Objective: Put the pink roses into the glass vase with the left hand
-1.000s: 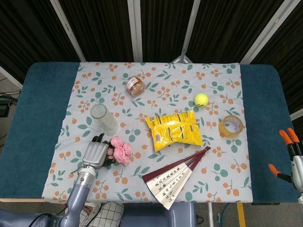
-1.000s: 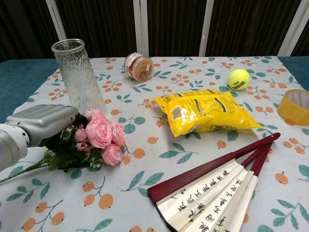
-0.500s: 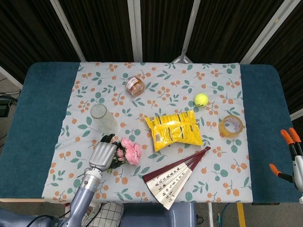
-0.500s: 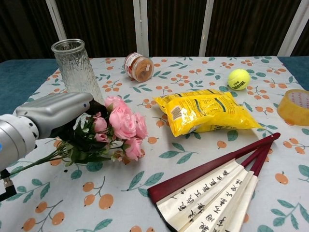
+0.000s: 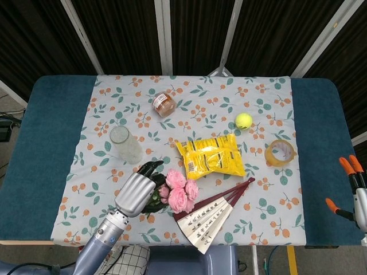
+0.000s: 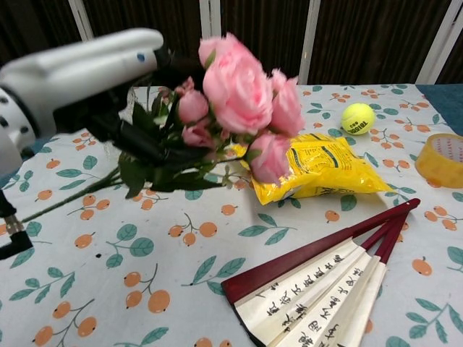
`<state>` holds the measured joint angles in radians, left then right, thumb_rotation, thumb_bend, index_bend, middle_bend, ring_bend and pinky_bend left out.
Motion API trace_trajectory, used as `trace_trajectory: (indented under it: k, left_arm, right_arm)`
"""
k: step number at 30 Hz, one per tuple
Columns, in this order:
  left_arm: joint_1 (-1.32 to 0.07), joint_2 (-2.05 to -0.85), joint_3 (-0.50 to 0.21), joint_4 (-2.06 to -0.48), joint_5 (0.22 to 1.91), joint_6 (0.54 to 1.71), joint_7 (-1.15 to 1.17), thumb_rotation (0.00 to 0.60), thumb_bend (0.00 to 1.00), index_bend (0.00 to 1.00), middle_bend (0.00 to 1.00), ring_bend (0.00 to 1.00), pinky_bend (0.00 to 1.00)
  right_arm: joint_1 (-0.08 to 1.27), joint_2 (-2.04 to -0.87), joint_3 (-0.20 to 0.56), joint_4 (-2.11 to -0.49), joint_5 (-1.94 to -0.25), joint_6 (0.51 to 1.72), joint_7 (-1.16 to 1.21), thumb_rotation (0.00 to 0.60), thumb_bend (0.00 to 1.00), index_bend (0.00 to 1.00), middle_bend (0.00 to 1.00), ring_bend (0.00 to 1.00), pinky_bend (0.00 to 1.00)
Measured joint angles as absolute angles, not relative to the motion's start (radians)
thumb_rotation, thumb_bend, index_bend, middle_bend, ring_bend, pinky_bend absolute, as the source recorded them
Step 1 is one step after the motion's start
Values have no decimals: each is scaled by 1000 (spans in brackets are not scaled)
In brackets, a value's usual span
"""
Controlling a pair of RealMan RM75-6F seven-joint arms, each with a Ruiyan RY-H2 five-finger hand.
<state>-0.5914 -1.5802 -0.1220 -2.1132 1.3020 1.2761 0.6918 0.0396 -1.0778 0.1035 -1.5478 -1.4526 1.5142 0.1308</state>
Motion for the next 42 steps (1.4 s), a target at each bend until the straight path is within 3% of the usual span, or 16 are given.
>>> trace_trajectory:
  k: [9,14,20,42]
  left_arm:
    - [-651,-1519,-297,-2239,1290,1266,685,600,432,451,473,123,150]
    - [-687,-1479,-429,-2234,1261,1269,653,600,420,439,451,123,150]
    - [-708,-1443,-533,-2162,1258,1275,504,600,419,439,446,123,151]
    - [-765,-1407,-665,-1786,1208,1160,-115,600,417,456,469,123,198]
  right_arm:
    - [43,-1084,103,-1548,-1449,1506,115,600,238,114,0,44,11]
    - [46,-1088,103,-1548,-1447,1500,106,600,238,114,0,43,11]
    - [47,-1091,104,-1549,-1443,1499,95,600,238,114,0,43,11]
    - [53,-1110,126,-1539,-1366,1469,34,600,238,114,0,43,11]
